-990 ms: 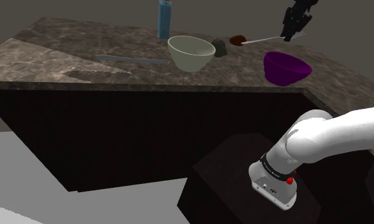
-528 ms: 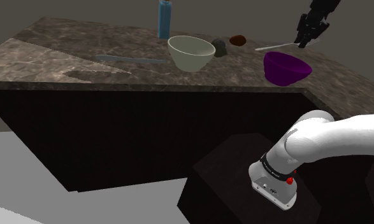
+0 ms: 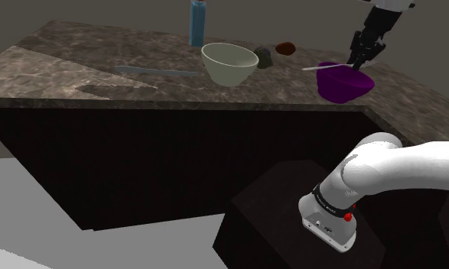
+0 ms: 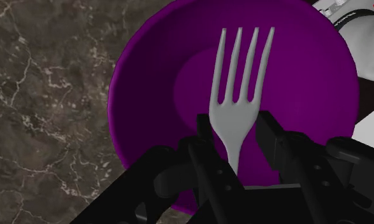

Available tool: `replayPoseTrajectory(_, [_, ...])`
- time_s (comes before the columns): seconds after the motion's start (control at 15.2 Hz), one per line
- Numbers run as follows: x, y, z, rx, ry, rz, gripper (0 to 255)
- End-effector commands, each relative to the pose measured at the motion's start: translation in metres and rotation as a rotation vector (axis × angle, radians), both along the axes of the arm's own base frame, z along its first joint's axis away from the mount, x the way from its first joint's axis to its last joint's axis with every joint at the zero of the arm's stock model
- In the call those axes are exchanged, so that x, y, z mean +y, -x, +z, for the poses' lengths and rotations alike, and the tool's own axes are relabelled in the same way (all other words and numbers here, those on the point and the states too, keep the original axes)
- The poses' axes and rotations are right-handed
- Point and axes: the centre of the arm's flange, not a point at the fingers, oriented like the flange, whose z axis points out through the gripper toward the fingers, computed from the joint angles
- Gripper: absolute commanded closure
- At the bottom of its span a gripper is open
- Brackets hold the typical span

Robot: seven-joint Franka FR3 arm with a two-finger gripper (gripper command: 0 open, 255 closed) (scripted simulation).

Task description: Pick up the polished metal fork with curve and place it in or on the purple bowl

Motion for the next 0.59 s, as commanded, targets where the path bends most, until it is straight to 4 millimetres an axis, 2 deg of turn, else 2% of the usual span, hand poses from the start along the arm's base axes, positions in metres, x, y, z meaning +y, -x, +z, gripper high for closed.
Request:
replayPoseTrajectory(0.0, [0.0,-0.001,-0.012,0.0,0.0,0.0,255])
replayPoseTrajectory(0.13, [0.0,-0.001,-0.024,0.0,0.0,0.0,255])
replayPoseTrajectory(0.53, [0.0,-0.001,-0.024,0.0,0.0,0.0,255])
